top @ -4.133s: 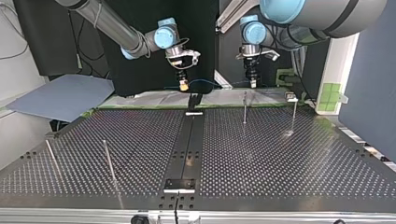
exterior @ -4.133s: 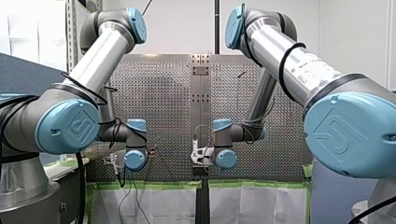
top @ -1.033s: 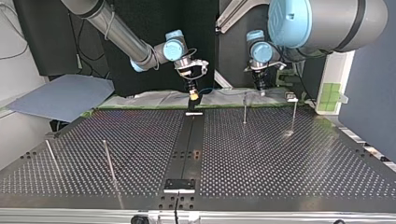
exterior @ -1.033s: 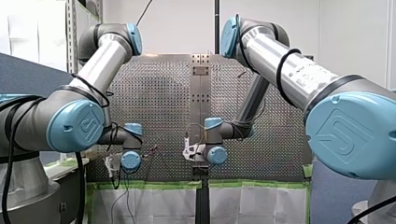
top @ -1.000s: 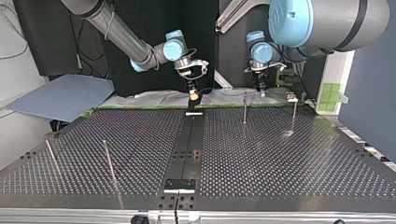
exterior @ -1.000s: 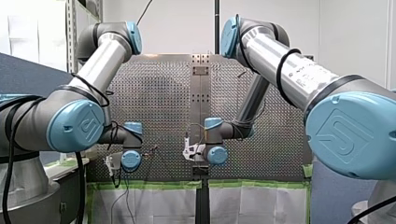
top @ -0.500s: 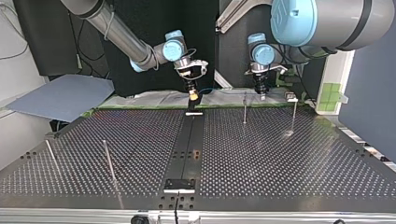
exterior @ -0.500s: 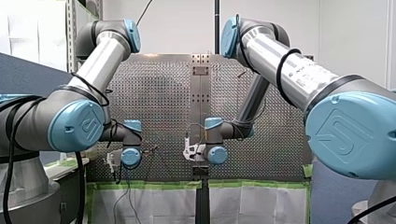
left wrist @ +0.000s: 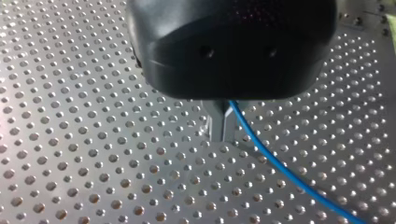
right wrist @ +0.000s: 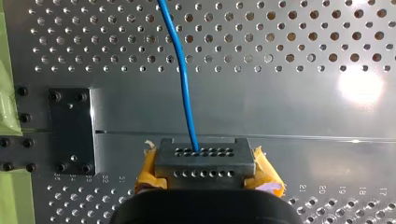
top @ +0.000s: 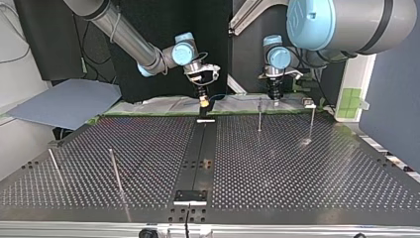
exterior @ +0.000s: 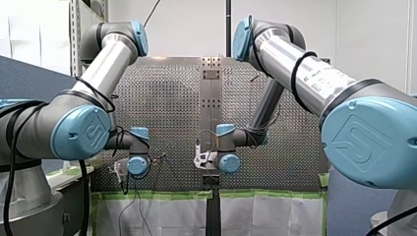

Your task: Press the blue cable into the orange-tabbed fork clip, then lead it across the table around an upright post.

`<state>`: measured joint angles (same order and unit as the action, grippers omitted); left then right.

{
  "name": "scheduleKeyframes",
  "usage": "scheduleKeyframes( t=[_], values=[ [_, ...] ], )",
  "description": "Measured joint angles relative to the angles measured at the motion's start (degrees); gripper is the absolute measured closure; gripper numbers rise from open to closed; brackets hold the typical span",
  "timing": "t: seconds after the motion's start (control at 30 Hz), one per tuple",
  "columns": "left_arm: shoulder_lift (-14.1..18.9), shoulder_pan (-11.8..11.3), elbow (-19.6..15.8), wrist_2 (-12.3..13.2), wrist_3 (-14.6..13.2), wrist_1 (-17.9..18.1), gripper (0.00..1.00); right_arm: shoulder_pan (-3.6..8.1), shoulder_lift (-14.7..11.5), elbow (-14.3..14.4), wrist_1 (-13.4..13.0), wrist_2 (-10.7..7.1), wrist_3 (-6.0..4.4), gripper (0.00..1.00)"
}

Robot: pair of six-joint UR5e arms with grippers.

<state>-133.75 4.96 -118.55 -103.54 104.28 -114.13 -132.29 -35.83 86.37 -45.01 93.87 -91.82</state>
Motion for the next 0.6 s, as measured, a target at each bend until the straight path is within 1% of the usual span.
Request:
scheduleKeyframes(
  t=[0.27,0.6],
  values=[
    [-2.12,-0.26,0.33,0.36,0.59,0.39,1.0,-0.16,0.11,0.0,0.1,-0.03,0.04,1.0],
    [-2.42,-0.85,2.0,0.66,1.5,0.12,1.0,0.05,0.26,0.0,0.11,-0.05,0.13,1.0]
  ],
)
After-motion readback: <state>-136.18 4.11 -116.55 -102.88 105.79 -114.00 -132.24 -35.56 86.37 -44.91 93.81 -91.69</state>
